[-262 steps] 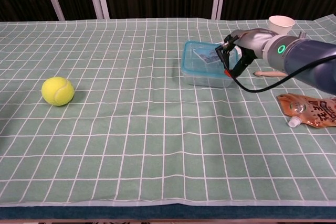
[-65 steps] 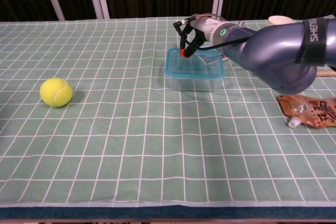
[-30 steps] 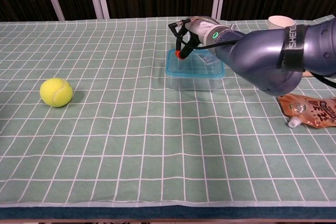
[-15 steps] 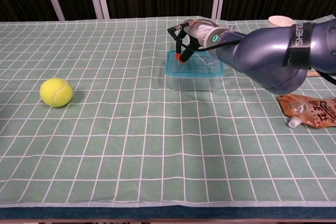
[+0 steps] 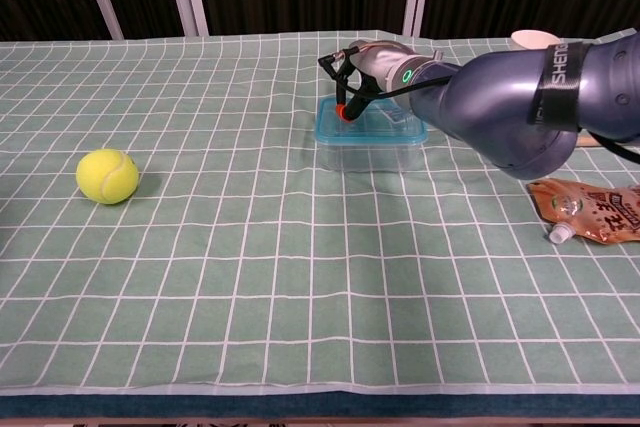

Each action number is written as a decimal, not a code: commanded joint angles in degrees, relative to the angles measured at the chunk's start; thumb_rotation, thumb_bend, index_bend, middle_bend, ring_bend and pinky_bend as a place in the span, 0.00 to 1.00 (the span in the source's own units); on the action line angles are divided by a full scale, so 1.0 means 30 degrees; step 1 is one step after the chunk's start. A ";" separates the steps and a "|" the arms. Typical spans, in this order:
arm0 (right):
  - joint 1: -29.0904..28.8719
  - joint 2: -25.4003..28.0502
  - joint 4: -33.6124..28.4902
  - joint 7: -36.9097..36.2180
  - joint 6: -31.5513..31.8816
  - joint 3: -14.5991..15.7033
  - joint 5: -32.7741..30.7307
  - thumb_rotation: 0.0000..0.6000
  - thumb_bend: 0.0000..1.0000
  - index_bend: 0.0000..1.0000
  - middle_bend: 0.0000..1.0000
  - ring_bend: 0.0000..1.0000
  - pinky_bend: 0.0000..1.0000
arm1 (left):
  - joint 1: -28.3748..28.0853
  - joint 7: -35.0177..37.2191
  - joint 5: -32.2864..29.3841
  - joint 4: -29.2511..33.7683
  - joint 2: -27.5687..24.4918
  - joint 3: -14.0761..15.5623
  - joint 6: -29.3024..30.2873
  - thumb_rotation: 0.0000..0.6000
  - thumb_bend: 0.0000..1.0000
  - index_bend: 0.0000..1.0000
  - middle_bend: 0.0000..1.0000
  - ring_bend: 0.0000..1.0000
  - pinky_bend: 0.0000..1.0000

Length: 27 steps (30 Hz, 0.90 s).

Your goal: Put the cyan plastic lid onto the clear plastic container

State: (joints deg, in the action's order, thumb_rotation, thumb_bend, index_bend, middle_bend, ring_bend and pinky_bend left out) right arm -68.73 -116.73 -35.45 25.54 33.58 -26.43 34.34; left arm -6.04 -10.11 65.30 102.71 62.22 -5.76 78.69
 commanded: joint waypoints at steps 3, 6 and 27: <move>-0.0019 0.0005 0.0020 0.0172 -0.0115 0.0065 -0.0100 1.00 0.46 0.82 0.01 0.00 0.00 | 0.0002 0.0001 -0.0011 0.0017 -0.0003 -0.0010 0.0017 1.00 0.55 0.13 0.00 0.00 0.00; -0.0017 0.0012 0.0028 0.0329 -0.0239 0.0153 -0.0177 1.00 0.46 0.82 0.01 0.00 0.00 | 0.0004 0.0015 -0.0025 0.0031 -0.0013 -0.0013 0.0015 1.00 0.55 0.13 0.00 0.00 0.00; 0.1819 0.3407 -0.6573 -0.3403 0.3997 -0.1333 0.2507 1.00 0.42 0.14 0.00 0.00 0.00 | 0.0021 0.0024 0.0293 -0.0047 0.0052 0.0056 0.0153 1.00 0.55 0.13 0.00 0.00 0.00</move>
State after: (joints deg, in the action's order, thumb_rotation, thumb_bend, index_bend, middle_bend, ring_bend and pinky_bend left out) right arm -66.22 -111.01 -47.79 17.60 41.20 -29.37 39.20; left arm -5.98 -10.04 66.18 102.57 62.37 -5.60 79.14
